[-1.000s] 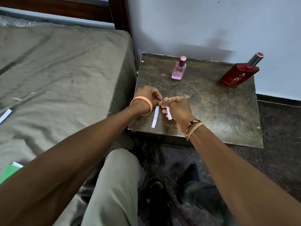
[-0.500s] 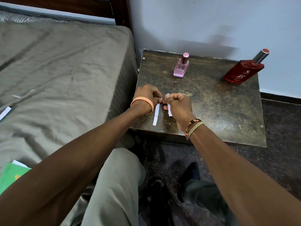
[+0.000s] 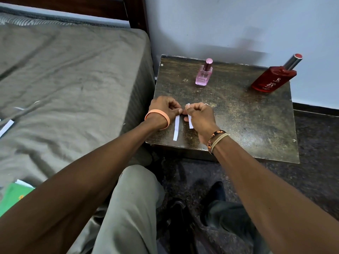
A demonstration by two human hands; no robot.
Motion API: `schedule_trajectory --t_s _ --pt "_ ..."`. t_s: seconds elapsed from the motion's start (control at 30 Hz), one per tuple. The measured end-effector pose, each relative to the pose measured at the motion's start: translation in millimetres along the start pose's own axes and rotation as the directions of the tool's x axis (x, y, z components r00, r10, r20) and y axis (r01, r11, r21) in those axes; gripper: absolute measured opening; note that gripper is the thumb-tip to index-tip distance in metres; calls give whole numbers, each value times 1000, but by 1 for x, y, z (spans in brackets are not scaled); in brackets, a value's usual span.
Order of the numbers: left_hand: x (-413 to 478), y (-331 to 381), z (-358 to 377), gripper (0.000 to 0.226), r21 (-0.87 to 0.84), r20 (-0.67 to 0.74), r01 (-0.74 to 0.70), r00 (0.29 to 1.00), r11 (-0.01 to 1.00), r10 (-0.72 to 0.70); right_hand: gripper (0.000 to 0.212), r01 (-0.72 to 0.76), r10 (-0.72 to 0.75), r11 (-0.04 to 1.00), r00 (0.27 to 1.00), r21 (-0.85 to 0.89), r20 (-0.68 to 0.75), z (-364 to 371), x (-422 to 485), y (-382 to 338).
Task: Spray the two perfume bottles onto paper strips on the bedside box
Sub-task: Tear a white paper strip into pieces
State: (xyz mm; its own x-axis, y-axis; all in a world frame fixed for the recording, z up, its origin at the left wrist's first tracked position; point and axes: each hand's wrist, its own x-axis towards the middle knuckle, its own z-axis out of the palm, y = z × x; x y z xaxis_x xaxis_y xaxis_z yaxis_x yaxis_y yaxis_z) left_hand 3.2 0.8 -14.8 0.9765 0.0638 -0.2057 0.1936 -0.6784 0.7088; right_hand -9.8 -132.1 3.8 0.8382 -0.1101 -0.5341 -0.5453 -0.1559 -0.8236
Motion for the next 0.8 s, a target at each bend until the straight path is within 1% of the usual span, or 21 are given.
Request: schedule_trajectory --t_s 0.13,0.3,0.37,0.4,0.43,0.47,0.5,0.57,0.63,0.7,0.8 --pt "-3 -1 -5 9 -44 -7 23 1000 999 -23 12 -43 43 999 999 22 14 -5 -2 -5" --pt "-12 5 -18 7 -125 -130 29 990 992 -45 11 -33 34 998 999 49 -4 -20 -18 -11" --pt "-18 15 -24 6 -221 -202 46 975 974 -92 10 -12 13 998 1000 67 -8 -27 -29 -15" --pt "-19 21 -26 5 -291 -220 64 967 954 -132 10 1 0 997 1000 74 -6 -31 -33 -18" --pt "-23 29 -28 4 -378 -210 87 962 922 -177 10 16 -16 997 1000 77 -6 -35 -39 -21" --pt "-28 38 -30 3 -468 -166 116 962 876 -216 11 33 -33 997 999 74 -4 -39 -45 -24" --pt "-34 48 -31 2 -542 -94 148 968 827 -234 11 51 -51 996 999 67 -2 -44 -52 -27" --pt "-47 66 -30 6 -628 87 217 974 747 -210 12 84 -84 995 996 54 4 -53 -65 -33" --pt "-61 85 -29 16 -671 217 266 963 692 -160 11 111 -112 992 994 55 10 -65 -78 -39" --pt "-73 103 -26 21 -705 262 282 956 651 -131 9 139 -139 988 990 63 3 -79 -92 -45" --pt "-86 125 -23 14 -735 277 274 956 621 -95 10 170 -170 981 985 91 -15 -99 -112 -53"
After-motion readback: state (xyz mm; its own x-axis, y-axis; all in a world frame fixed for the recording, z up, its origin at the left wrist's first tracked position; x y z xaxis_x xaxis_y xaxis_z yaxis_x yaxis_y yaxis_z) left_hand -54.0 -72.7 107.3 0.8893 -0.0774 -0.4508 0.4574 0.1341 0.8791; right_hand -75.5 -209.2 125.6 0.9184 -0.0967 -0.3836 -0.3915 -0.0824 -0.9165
